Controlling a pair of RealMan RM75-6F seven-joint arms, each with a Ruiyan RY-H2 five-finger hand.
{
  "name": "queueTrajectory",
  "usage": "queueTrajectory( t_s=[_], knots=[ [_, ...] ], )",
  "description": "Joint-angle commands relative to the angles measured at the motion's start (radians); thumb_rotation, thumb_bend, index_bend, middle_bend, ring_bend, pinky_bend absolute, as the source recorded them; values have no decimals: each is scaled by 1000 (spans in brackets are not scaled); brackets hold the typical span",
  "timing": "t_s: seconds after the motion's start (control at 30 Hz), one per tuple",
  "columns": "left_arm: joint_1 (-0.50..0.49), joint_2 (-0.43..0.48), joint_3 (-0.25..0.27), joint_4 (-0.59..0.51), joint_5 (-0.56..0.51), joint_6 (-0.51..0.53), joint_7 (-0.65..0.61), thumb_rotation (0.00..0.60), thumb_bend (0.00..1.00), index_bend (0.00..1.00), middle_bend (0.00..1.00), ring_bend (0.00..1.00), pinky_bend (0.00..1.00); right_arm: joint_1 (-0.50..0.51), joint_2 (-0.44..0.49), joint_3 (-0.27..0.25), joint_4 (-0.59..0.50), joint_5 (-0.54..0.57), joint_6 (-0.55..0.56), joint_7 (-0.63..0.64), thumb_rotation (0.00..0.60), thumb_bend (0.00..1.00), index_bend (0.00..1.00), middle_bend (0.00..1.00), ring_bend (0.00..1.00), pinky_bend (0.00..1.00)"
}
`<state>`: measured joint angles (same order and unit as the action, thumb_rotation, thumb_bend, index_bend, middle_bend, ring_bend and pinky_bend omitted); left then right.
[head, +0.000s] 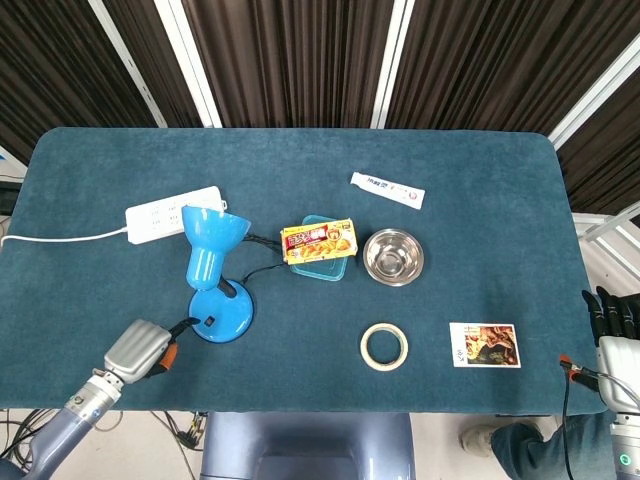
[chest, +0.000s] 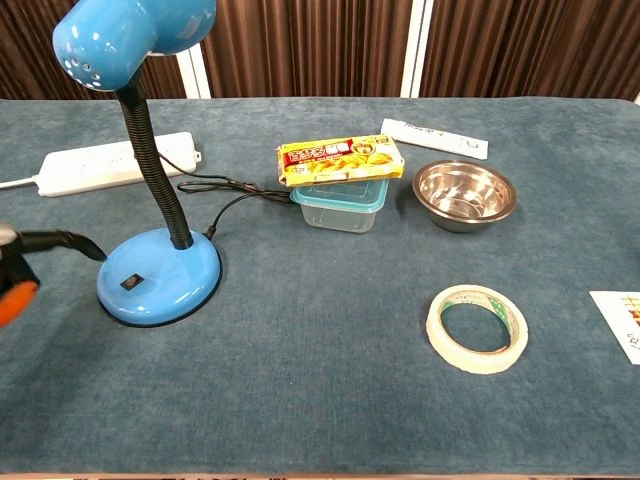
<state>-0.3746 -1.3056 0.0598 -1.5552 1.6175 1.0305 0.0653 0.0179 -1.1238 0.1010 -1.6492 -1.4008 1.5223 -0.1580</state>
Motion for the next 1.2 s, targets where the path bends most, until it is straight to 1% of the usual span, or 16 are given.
queueTrajectory(
  t_s=[0.03,0.27,0.4,0.5,1.2],
  knots=[
    [-12,-19,-3,11,-23,-20,15,600,710,151,815,753,816,0,0,0,0,0,0,0,600,263,28,46,49,0],
    [-23,-50,-14,27,-67,-41,54,600,710,120,826,767,828,0,0,1,0,2,-2,1,600,263,28,46,50,0],
    [-39,-59,-14,32,-89,-73,71,600,710,115,826,767,830,0,1,1,0,3,-1,0,600,263,28,46,49,0],
    [-43,-67,-14,36,-98,-79,79,600,710,115,825,767,830,0,1,1,1,3,-2,0,600,263,28,46,49,0],
    [-56,-90,10,53,-116,-93,104,600,710,113,825,768,830,1,1,1,1,3,-2,1,600,263,28,46,49,0]
  ],
)
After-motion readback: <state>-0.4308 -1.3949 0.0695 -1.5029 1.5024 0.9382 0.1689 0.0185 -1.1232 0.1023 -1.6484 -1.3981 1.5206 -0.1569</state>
